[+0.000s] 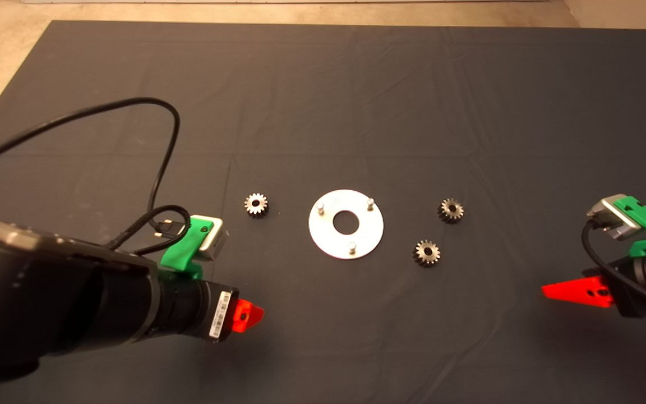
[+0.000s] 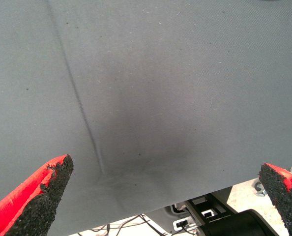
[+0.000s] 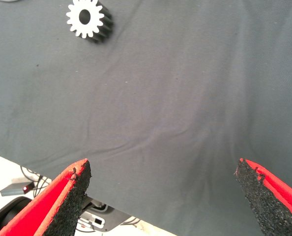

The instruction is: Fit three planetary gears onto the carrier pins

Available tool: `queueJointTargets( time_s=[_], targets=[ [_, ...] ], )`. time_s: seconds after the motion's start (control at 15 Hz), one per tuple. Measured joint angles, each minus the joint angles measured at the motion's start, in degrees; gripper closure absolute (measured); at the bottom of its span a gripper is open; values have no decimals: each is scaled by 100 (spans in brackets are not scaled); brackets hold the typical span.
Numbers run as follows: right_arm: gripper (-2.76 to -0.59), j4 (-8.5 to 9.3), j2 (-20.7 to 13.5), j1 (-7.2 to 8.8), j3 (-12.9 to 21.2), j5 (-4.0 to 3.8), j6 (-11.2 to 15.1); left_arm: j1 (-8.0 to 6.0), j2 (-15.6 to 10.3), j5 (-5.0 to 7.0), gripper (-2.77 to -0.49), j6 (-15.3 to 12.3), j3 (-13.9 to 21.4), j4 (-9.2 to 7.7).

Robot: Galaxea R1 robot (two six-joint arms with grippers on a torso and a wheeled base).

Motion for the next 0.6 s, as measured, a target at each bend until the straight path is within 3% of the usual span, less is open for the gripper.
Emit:
queueJointTargets(
  time_s=[0.6],
  targets=[
    [-221,0,-1,0,0,-11,2,0,-94,-5,-277,0,2,-61]
  ],
)
